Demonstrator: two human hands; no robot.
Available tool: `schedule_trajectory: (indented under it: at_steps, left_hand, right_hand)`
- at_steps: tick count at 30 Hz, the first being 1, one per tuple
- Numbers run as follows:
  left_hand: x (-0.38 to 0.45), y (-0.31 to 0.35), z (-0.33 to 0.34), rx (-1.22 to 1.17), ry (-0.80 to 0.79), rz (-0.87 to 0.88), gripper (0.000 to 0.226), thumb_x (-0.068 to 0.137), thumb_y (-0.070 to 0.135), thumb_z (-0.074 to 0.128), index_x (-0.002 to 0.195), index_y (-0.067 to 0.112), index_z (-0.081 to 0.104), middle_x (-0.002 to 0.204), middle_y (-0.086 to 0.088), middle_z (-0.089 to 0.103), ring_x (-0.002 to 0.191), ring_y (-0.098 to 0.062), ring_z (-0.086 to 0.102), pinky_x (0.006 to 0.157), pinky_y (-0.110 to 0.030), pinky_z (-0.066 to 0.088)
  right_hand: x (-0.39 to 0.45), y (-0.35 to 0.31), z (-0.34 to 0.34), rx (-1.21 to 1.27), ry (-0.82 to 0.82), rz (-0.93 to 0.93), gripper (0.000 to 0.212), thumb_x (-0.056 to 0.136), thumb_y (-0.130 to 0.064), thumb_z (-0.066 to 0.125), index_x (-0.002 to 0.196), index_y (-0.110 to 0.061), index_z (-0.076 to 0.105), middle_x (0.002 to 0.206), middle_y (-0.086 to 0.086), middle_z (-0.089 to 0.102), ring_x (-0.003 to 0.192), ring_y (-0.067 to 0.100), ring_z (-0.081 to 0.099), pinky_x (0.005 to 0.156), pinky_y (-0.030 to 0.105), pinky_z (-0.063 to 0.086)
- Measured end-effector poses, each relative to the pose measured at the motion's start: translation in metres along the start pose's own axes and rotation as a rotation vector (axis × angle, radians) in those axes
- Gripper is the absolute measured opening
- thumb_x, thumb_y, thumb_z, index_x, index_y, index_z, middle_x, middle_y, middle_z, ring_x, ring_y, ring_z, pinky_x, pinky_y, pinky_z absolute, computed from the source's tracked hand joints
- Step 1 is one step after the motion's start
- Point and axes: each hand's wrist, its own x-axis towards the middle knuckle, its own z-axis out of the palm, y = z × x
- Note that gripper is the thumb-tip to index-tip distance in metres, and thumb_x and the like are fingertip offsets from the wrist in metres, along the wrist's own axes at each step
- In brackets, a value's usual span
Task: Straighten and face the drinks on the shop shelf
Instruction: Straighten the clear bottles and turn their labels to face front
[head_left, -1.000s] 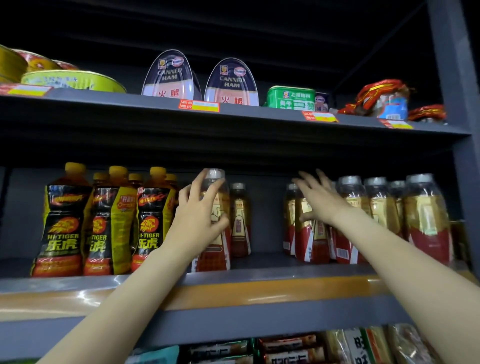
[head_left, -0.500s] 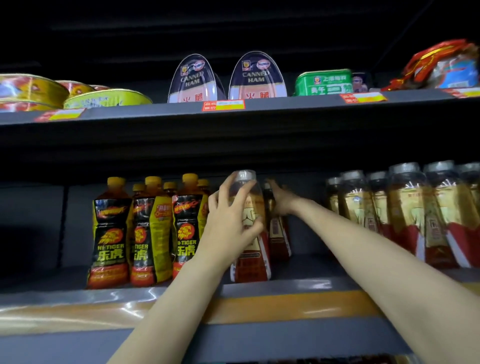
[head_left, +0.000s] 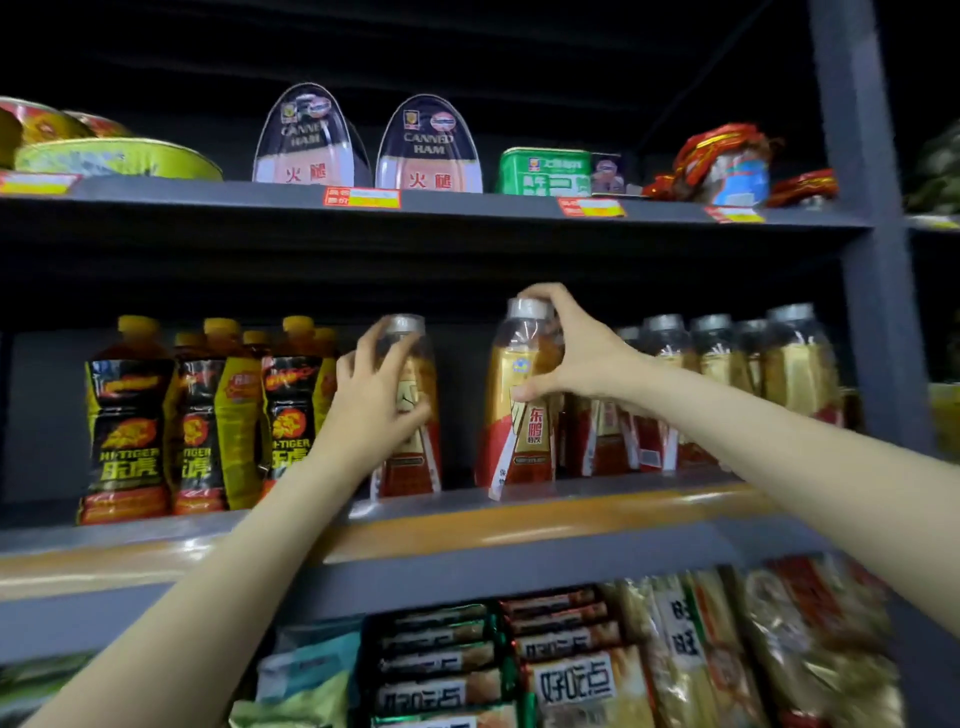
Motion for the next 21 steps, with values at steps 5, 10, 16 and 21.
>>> schedule_trajectory:
  at_steps: [5, 10, 16, 21]
  left_hand:
    - [0.008, 0.031, -0.023, 0.177, -0.097, -0.141, 0.056, 0.09, 0.034, 0.052, 0.141, 0.02, 0.033, 0.148, -0.013, 0.025, 0.132, -0.035, 0.03, 0.105, -0.048, 0.026]
    - [-0.032, 0.067, -0.041, -0.446, -0.101, -0.01, 0.043, 0.095, 0.034, 0.047, 0.135, 0.019, 0.045, 0.128, -0.003, 0.052, 0.116, -0.014, 0.049, 0.093, -0.023, 0.038]
    - [-0.068, 0.065, -0.053, -1.207, -0.486, -0.445, 0.039, 0.084, 0.039, 0.056, 0.114, 0.013, 0.058, 0.093, -0.001, 0.073, 0.094, -0.015, 0.066, 0.088, -0.03, 0.05]
    - [-0.075, 0.063, -0.067, -1.266, -0.404, -0.36, 0.052, 0.069, 0.03, 0.07, 0.118, 0.02, 0.056, 0.114, -0.009, 0.064, 0.098, -0.022, 0.067, 0.076, -0.036, 0.057]
  right_hand:
    - [-0.04, -0.022, -0.028, 0.167, 0.205, -0.034, 0.09, 0.059, -0.013, 0.089, 0.127, -0.037, 0.034, 0.117, -0.003, 0.05, 0.105, 0.018, 0.057, 0.09, 0.039, 0.052]
    - [-0.063, -0.038, -0.041, 0.551, 0.246, 0.013, 0.084, 0.065, 0.0, 0.082, 0.124, -0.04, 0.038, 0.115, -0.003, 0.051, 0.097, 0.016, 0.062, 0.071, 0.03, 0.058]
    - [-0.086, -0.045, -0.03, 0.844, 0.203, 0.015, 0.078, 0.062, -0.001, 0.077, 0.115, -0.047, 0.044, 0.123, 0.008, 0.054, 0.102, 0.024, 0.065, 0.069, 0.032, 0.058]
    - [-0.086, -0.046, -0.026, 0.934, 0.173, 0.092, 0.082, 0.065, -0.006, 0.074, 0.13, -0.04, 0.037, 0.125, 0.008, 0.055, 0.106, 0.022, 0.063, 0.077, 0.034, 0.058]
